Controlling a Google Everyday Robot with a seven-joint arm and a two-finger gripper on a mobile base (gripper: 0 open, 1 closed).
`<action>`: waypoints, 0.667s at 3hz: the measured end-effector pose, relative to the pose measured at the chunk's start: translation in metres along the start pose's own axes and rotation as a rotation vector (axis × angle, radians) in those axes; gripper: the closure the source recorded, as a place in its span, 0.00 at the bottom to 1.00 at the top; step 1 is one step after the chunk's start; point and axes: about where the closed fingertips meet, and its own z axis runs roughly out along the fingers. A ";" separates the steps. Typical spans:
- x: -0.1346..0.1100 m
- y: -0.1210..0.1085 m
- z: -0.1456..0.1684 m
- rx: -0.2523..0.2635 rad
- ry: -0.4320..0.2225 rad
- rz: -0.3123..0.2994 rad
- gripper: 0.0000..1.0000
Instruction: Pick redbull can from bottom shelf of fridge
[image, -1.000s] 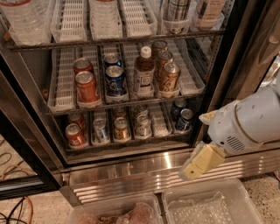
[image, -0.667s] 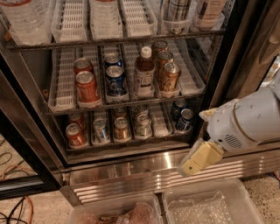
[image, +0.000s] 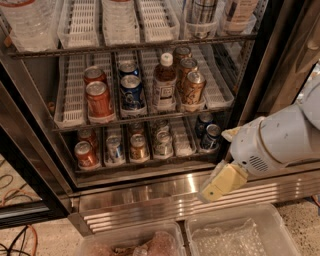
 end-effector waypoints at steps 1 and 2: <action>0.002 0.012 0.044 -0.034 -0.034 0.033 0.00; 0.004 0.033 0.099 -0.046 -0.083 0.056 0.00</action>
Offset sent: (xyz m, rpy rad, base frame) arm 0.0184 0.1019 -0.1462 0.1916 -0.0628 -0.0802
